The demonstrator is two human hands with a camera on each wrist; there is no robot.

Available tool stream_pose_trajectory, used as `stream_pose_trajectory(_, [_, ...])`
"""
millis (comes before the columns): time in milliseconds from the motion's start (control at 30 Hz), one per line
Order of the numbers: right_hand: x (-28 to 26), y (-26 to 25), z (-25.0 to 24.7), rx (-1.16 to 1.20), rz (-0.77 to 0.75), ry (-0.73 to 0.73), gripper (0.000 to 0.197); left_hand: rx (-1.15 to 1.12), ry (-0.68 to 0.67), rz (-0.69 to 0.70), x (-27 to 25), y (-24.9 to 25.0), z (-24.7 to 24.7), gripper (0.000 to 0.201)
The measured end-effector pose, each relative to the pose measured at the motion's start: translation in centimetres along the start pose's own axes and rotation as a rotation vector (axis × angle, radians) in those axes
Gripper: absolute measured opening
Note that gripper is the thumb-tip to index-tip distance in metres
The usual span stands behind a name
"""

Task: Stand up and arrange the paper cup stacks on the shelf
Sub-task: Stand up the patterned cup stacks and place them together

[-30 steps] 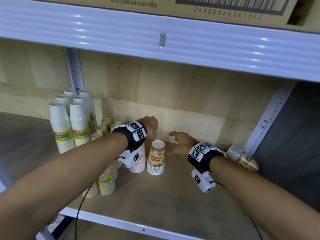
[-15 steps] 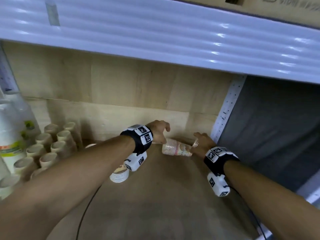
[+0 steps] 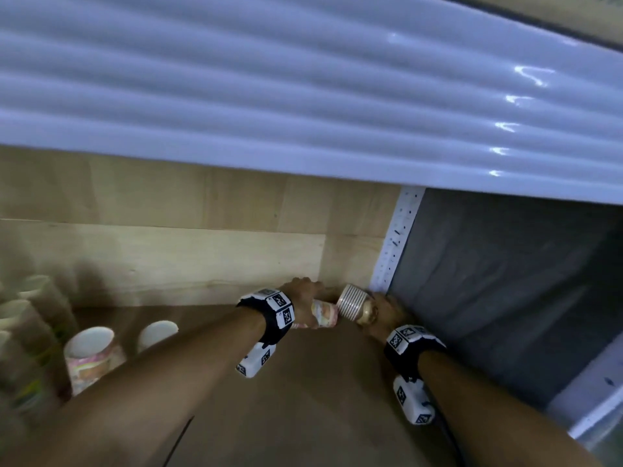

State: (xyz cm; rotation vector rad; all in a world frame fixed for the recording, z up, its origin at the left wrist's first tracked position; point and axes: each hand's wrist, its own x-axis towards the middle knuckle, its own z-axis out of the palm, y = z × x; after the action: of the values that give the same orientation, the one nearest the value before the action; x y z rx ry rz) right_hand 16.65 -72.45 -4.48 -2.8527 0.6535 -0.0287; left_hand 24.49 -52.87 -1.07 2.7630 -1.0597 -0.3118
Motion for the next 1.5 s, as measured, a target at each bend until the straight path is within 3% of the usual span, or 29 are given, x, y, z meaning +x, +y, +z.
stream_pose_trajectory(167, [1.0, 0.6, 0.5, -0.082, 0.007, -0.024, 0.075, 0.099, -0.024, -0.034, 1.4, -0.3, 1.5, 0.084])
stream_pose_trajectory(233, [1.3, 0.8, 1.1, -0.095, 0.006, -0.032, 0.074, 0.120, -0.040, -0.050, 1.7, -0.7, 1.8, 0.078])
stream_pose_trajectory(667, [0.5, 1.1, 1.6, -0.055, -0.003, -0.022, 0.072, 0.065, -0.055, -0.049, 1.8, -1.0, 2.6, 0.073])
stream_pose_trajectory(833, [0.0, 0.2, -0.3, -0.018, -0.031, -0.012, 0.059, -0.043, -0.048, -0.071, 0.5, -1.7, 1.1, 0.080])
stream_pose_trajectory(1100, [-1.6, -2.8, -3.0, 0.025, -0.079, 0.063, 0.039, -0.245, 0.090, -0.091, -2.7, -2.3, -1.0, 0.073])
stream_pose_trajectory(1300, [-3.4, -4.7, -4.6, 0.076, -0.144, 0.025, 0.048, -0.382, 0.161, -0.129, -5.4, -2.3, -0.5, 0.076])
stream_pose_trajectory(1433, [-4.9, -6.3, -5.0, 0.011, -0.236, 0.024, 0.014, -0.472, 0.192, -0.157, -6.8, -2.0, 0.6, 0.077])
stream_pose_trajectory(1500, [-5.5, -6.8, -4.9, 0.025, -0.282, -0.014, 0.017, -0.493, 0.207, -0.167, -7.2, -1.9, 1.1, 0.076])
